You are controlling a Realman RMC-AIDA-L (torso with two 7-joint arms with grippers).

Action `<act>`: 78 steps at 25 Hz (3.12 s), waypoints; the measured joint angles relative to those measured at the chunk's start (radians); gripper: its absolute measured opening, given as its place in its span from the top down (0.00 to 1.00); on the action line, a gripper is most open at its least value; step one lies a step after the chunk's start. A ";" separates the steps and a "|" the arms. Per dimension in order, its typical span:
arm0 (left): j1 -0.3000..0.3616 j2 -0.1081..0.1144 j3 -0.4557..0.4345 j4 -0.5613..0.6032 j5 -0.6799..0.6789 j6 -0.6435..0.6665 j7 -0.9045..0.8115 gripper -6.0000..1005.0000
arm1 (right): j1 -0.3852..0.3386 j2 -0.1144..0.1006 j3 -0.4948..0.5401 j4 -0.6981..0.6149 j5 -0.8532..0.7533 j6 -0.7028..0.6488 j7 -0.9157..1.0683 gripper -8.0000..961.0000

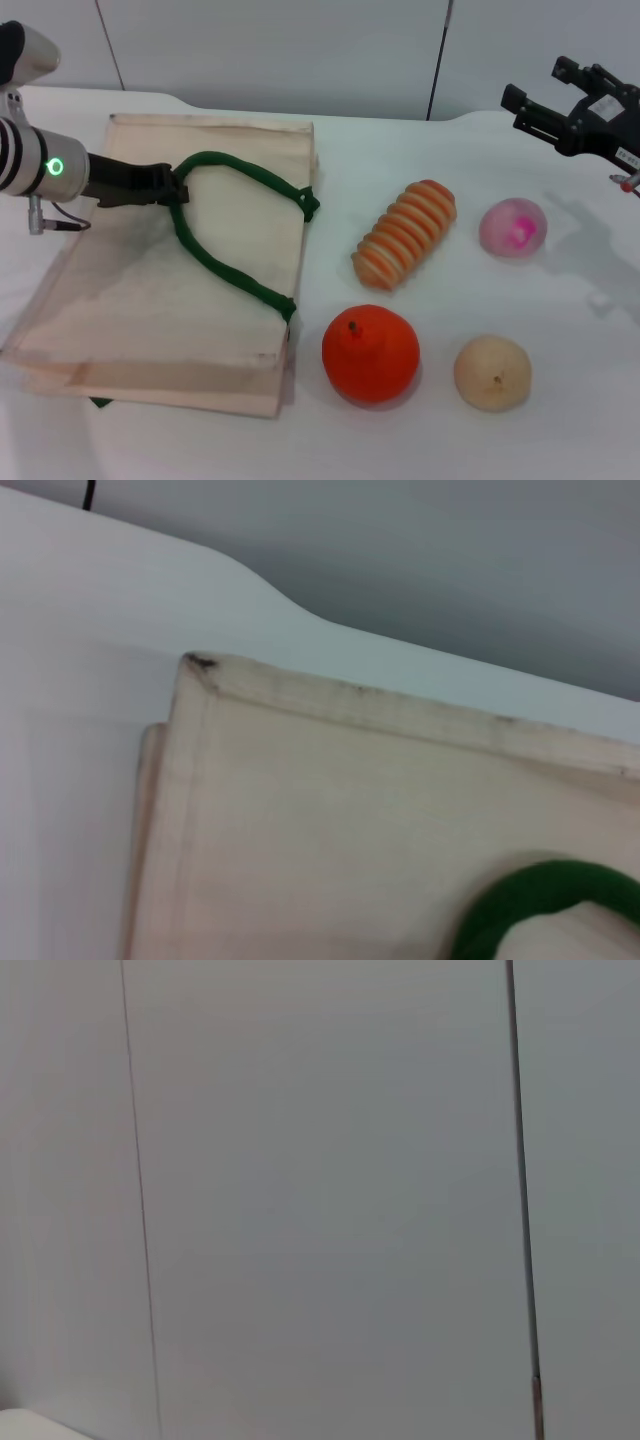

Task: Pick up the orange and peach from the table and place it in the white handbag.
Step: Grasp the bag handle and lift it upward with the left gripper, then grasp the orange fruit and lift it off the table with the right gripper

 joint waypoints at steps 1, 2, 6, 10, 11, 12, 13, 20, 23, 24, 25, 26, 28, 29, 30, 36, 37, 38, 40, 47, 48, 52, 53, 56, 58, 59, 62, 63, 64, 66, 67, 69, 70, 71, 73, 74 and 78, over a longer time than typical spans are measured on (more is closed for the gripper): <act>0.000 0.000 0.000 0.000 0.000 0.006 0.003 0.71 | 0.000 0.000 0.000 0.000 0.000 -0.003 0.000 0.12; 0.000 0.000 0.000 0.000 0.000 0.006 0.003 0.72 | 0.000 0.000 0.000 0.000 0.000 -0.006 0.000 0.12; 0.000 -0.002 0.000 -0.002 0.000 0.014 0.013 0.77 | -0.001 0.000 0.000 0.000 0.000 -0.008 0.000 0.12; 0.000 -0.003 0.000 -0.013 0.000 0.027 0.025 0.84 | -0.001 0.000 0.000 0.000 0.000 -0.008 0.000 0.12; 0.000 -0.003 0.000 -0.014 0.000 0.030 0.028 0.86 | -0.001 0.000 0.000 0.000 0.000 -0.009 0.000 0.12; -0.001 -0.004 0.000 -0.014 0.000 0.032 0.031 0.86 | -0.001 0.000 0.000 0.000 0.000 -0.009 0.001 0.12; -0.001 -0.005 0.001 -0.014 0.000 0.035 0.034 0.86 | -0.001 0.000 0.000 0.001 0.000 -0.011 0.001 0.12; -0.001 -0.011 0.001 -0.014 -0.008 0.038 0.067 0.86 | -0.003 0.000 0.000 0.002 0.000 -0.019 0.002 0.12; 0.001 -0.013 -0.003 -0.014 -0.026 0.038 0.086 0.86 | -0.005 0.000 0.000 0.002 0.000 -0.019 0.002 0.13; 0.004 -0.015 -0.004 -0.013 -0.041 0.036 0.102 0.86 | -0.007 0.000 0.000 0.001 0.000 -0.019 0.002 0.13; 0.008 -0.017 -0.005 -0.013 -0.061 0.034 0.121 0.86 | -0.009 0.000 0.000 0.001 0.000 -0.019 0.002 0.13; 0.016 -0.020 -0.005 -0.013 -0.101 0.027 0.154 0.86 | -0.011 0.000 0.000 0.001 0.000 -0.019 0.002 0.13; 0.033 -0.023 -0.006 -0.013 -0.171 0.009 0.209 0.86 | -0.013 0.000 0.001 -0.002 0.000 -0.019 0.002 0.13; 0.043 -0.023 -0.005 -0.010 -0.212 -0.006 0.235 0.86 | -0.015 0.000 0.001 -0.002 0.000 -0.019 0.002 0.13; 0.052 -0.022 -0.005 -0.008 -0.242 -0.026 0.254 0.86 | -0.016 0.000 0.001 -0.003 0.000 -0.019 0.002 0.13; 0.107 0.004 -0.009 -0.003 -0.422 -0.188 0.356 0.86 | -0.018 0.000 0.002 -0.006 0.002 -0.018 0.002 0.13; 0.117 0.010 -0.010 -0.003 -0.451 -0.220 0.374 0.86 | -0.019 0.000 0.002 -0.006 0.007 -0.018 0.002 0.13; 0.123 0.013 -0.010 -0.003 -0.472 -0.241 0.385 0.86 | -0.019 0.000 0.002 -0.006 0.012 -0.017 0.001 0.13; 0.137 0.021 -0.011 -0.006 -0.516 -0.288 0.410 0.86 | -0.021 0.000 0.002 -0.006 0.020 -0.017 0.001 0.13; 0.176 0.035 -0.012 -0.013 -0.631 -0.404 0.479 0.86 | -0.026 0.000 0.002 -0.006 0.045 -0.015 0.000 0.13; 0.181 0.036 -0.012 -0.013 -0.655 -0.427 0.494 0.86 | -0.028 0.000 0.002 -0.006 0.050 -0.015 0.000 0.13; 0.200 0.037 -0.012 -0.014 -0.750 -0.501 0.559 0.86 | -0.034 0.000 0.002 -0.005 0.068 -0.015 -0.005 0.13; 0.208 0.037 -0.012 -0.014 -0.786 -0.526 0.585 0.86 | -0.035 0.000 0.002 -0.004 0.071 -0.015 -0.007 0.13; 0.220 0.037 -0.012 -0.014 -0.829 -0.558 0.617 0.86 | -0.037 0.000 0.002 -0.001 0.077 -0.018 -0.010 0.14; 0.228 0.039 -0.012 -0.014 -0.860 -0.582 0.634 0.86 | -0.038 0.000 -0.001 -0.001 0.078 -0.024 -0.010 0.14; 0.231 0.041 -0.012 -0.014 -0.873 -0.596 0.641 0.86 | -0.039 0.000 -0.003 -0.003 0.076 -0.033 -0.010 0.14; 0.242 0.052 -0.012 -0.013 -0.919 -0.644 0.659 0.86 | -0.039 -0.001 -0.011 -0.007 0.068 -0.078 -0.010 0.14; 0.245 0.054 -0.012 -0.013 -0.933 -0.656 0.663 0.86 | -0.039 -0.002 -0.014 -0.009 0.065 -0.096 -0.011 0.14; 0.249 0.057 -0.012 -0.013 -0.945 -0.665 0.667 0.86 | -0.039 -0.003 -0.019 -0.013 0.061 -0.112 -0.011 0.14; 0.257 0.061 -0.013 -0.013 -0.967 -0.686 0.677 0.86 | -0.039 -0.004 -0.037 -0.025 0.044 -0.141 -0.011 0.14; 0.261 0.062 -0.013 -0.013 -0.975 -0.696 0.681 0.86 | -0.037 -0.005 -0.049 -0.033 0.030 -0.155 -0.010 0.14; 0.268 0.065 -0.015 -0.013 -0.992 -0.717 0.689 0.86 | -0.033 -0.006 -0.075 -0.045 0.000 -0.181 -0.005 0.14; 0.271 0.067 -0.016 -0.013 -1.002 -0.731 0.694 0.86 | -0.030 -0.006 -0.087 -0.052 -0.016 -0.199 -0.003 0.14; 0.274 0.069 -0.019 -0.013 -1.009 -0.744 0.699 0.86 | -0.026 -0.006 -0.098 -0.058 -0.032 -0.219 -0.001 0.14; 0.279 0.074 -0.024 -0.012 -1.024 -0.772 0.705 0.86 | -0.018 -0.006 -0.118 -0.068 -0.063 -0.264 0.000 0.14; 0.280 0.074 -0.025 -0.011 -1.026 -0.777 0.707 0.86 | -0.014 -0.006 -0.127 -0.071 -0.077 -0.284 0.000 0.14; 0.285 0.075 -0.027 -0.007 -1.035 -0.803 0.710 0.86 | 0.013 -0.004 -0.175 -0.073 -0.158 -0.329 0.010 0.14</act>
